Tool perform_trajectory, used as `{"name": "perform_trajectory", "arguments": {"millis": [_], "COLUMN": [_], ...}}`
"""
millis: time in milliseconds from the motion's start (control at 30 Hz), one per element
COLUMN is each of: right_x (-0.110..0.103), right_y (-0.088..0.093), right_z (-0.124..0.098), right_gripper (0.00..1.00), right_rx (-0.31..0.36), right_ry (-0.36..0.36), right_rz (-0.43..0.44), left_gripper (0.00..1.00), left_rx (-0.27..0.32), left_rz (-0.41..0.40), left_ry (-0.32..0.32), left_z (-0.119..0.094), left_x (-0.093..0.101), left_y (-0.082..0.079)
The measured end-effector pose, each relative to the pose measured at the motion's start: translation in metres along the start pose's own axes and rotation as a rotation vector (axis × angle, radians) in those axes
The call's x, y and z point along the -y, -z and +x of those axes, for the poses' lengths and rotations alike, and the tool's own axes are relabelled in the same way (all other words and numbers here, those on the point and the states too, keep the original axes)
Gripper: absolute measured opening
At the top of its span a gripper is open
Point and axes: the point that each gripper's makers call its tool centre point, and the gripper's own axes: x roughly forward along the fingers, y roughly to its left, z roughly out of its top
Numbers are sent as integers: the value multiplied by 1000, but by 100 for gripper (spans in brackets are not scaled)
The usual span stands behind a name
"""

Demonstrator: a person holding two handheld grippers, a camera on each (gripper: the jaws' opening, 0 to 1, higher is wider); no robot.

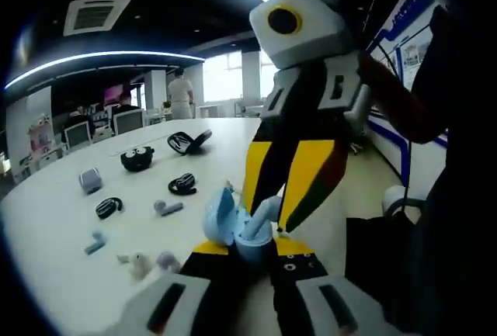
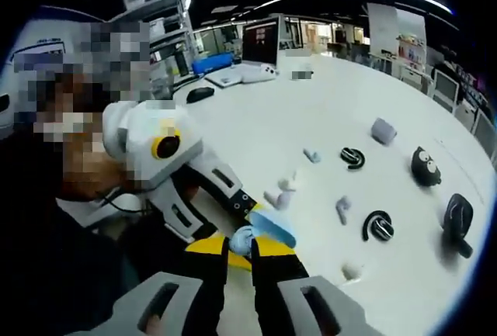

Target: Pick up the earbuds from the table and place the earbuds into the earbud case

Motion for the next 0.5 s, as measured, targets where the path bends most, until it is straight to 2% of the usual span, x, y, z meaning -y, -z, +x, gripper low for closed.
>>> {"name": "perform_trajectory", "arguments": {"millis": [500], "right_x": [3], "right_y": [-4], "right_z": [5], "right_gripper": [12], "right_rx": [18], "right_ry": [36], "right_rz": [-55], "left_gripper": [19], "left_rx": [1], "left_rz": [-3], "left_ry": [7], "left_z": [1], "left_x": [0], "left_y": [0]}}
